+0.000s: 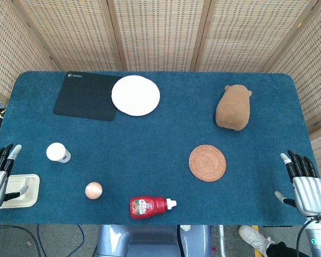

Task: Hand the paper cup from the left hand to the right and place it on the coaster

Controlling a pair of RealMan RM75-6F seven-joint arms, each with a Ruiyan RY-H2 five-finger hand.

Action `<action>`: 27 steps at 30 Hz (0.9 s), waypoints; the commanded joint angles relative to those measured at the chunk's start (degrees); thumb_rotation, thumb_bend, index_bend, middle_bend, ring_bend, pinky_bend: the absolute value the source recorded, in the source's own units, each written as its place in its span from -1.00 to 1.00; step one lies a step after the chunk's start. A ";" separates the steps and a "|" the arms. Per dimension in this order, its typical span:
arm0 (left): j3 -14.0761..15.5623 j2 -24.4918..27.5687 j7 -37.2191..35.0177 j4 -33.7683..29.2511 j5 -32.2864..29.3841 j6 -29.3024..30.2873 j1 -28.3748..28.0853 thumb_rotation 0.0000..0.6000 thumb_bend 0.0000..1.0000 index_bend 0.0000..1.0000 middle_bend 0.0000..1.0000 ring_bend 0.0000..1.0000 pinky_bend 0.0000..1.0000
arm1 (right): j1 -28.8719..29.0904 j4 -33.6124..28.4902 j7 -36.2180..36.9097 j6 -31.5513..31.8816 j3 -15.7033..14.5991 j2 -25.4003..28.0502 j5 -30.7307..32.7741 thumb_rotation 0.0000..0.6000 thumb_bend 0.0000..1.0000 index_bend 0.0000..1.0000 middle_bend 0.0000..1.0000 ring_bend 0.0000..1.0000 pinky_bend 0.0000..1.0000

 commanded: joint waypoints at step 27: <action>0.26 0.52 -2.94 0.46 0.60 -3.62 -2.06 1.00 -1.00 -1.00 -1.00 -1.00 -1.00 | 0.16 0.72 1.85 -0.19 -0.09 -0.09 -0.43 1.00 -0.97 -1.00 -1.00 -1.00 -1.00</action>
